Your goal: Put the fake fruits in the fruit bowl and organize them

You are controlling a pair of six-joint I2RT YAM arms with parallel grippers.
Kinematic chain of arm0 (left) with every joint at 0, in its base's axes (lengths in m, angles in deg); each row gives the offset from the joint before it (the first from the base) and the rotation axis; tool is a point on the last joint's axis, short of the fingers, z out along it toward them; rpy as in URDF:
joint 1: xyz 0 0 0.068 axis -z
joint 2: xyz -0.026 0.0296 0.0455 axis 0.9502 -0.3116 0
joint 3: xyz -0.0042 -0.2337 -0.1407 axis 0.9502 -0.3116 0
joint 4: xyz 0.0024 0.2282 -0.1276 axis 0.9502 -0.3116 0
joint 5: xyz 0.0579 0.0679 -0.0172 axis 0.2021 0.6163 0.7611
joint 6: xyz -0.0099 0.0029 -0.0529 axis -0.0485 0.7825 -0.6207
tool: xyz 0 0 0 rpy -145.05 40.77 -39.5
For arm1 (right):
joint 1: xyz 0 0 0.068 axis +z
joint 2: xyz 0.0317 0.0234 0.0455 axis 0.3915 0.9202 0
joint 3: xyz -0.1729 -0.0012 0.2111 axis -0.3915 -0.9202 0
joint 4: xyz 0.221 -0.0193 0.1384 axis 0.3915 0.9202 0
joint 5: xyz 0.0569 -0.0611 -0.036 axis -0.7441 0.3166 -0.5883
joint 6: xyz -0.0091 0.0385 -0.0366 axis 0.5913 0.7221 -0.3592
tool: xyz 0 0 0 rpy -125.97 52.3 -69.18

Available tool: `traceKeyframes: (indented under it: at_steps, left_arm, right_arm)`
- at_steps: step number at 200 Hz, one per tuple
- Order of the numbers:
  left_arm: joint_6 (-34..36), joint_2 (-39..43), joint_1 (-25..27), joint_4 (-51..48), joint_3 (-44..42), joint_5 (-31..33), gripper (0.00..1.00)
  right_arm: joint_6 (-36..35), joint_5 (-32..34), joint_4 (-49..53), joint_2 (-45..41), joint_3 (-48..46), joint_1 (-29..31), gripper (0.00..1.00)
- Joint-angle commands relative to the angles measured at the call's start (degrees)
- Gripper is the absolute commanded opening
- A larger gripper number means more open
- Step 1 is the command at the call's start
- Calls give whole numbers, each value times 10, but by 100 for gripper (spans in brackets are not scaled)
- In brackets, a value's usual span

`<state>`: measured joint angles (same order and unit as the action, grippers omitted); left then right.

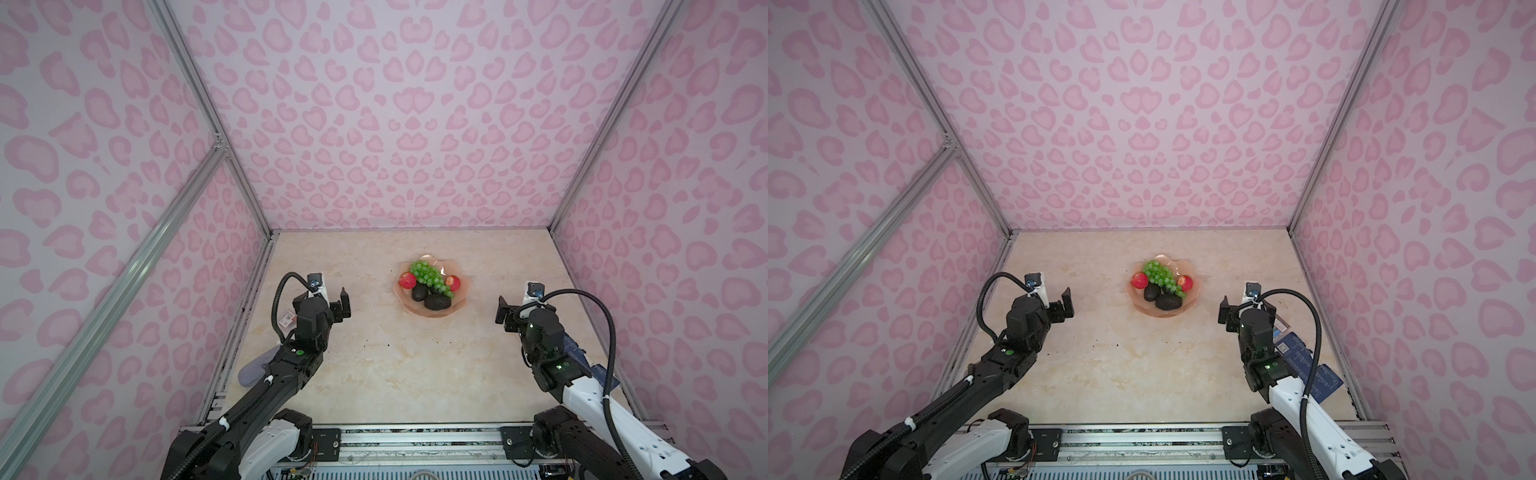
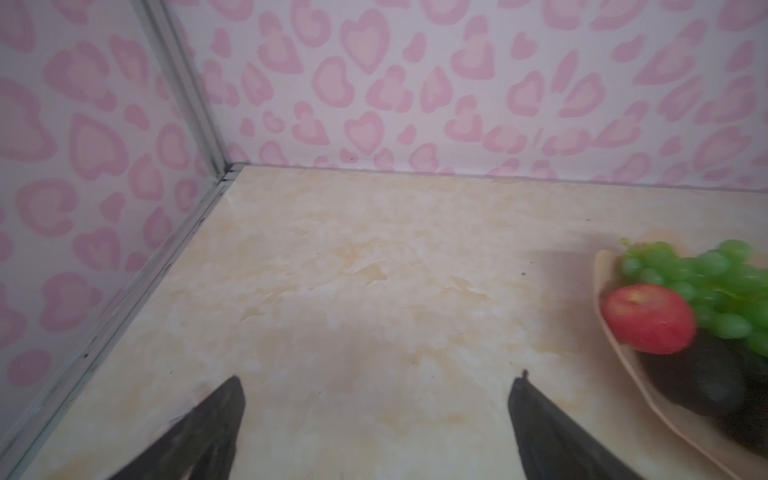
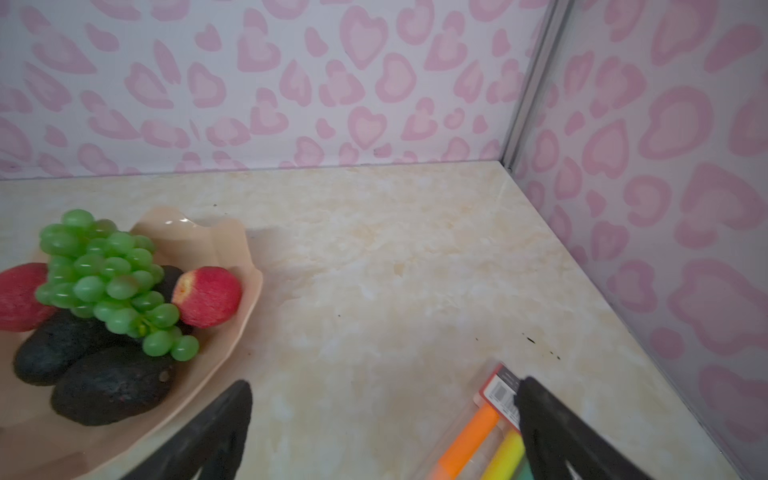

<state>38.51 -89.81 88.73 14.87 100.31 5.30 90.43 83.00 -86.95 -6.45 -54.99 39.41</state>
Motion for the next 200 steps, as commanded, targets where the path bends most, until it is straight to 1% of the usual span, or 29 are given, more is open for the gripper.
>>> traceKeyframes:
  at_steps: [1, 4, 8, 13, 28, 35, 42, 53, 65, 73, 86, 97, 104, 114, 118, 126, 143, 153, 177, 200]
  left_arm:
    - [-13, -13, -44, 144, -47, 18, 98]
    - [-18, -15, -52, 154, -50, 22, 98]
    - [-28, -14, -60, 135, -45, 19, 98]
    - [-23, -14, -73, 131, -43, 12, 97]
    - [14, -27, -88, 172, -57, 25, 98]
    - [15, -38, -94, 185, -60, 29, 98]
    - [13, -52, -104, 207, -68, 19, 98]
    - [14, -91, -116, 263, -85, 2, 98]
    - [18, -140, -125, 324, -95, -16, 97]
    - [30, -142, -127, 293, -78, -32, 98]
    - [50, -163, -134, 349, -88, -35, 98]
    - [41, -202, -148, 408, -99, -44, 98]
    - [35, -227, -156, 424, -97, -55, 98]
    - [34, -264, -158, 449, -90, -54, 98]
    - [36, -268, -158, 443, -85, -55, 98]
    - [35, -260, -158, 394, -66, -59, 98]
    - [37, -265, -158, 389, -60, -60, 98]
    - [38, -268, -159, 393, -60, -59, 98]
    - [37, -267, -159, 391, -59, -59, 98]
    - [37, -266, -159, 391, -60, -60, 98]
  right_arm:
    - [-15, 75, -108, 8, -38, -23, 99]
    - [-18, 75, -115, 13, -41, -26, 99]
    - [-22, 73, -123, 20, -44, -32, 99]
    - [-21, 74, -128, 31, -44, -38, 99]
    - [-16, 77, -158, 67, -42, -59, 99]
    - [-22, 76, -186, 85, -46, -67, 99]
    - [-32, 73, -222, 109, -51, -73, 99]
    - [-40, 73, -262, 147, -53, -83, 99]
    - [-42, 58, -304, 195, -53, -92, 99]
    - [-44, 48, -338, 230, -54, -95, 99]
    - [-63, 31, -410, 276, -49, -93, 99]
    - [-75, 13, -417, 307, -30, -96, 99]
    - [-80, 10, -425, 332, -19, -96, 99]
    - [-84, -7, -443, 365, -13, -99, 99]
    - [-86, -13, -451, 376, -13, -98, 99]
    - [-89, -17, -489, 399, -22, -99, 99]
    - [-91, -15, -550, 436, -28, -99, 100]
    - [-92, -17, -550, 438, -27, -98, 100]
    - [-86, -14, -467, 413, -5, -99, 100]
    - [-85, -16, -478, 419, -6, -101, 100]
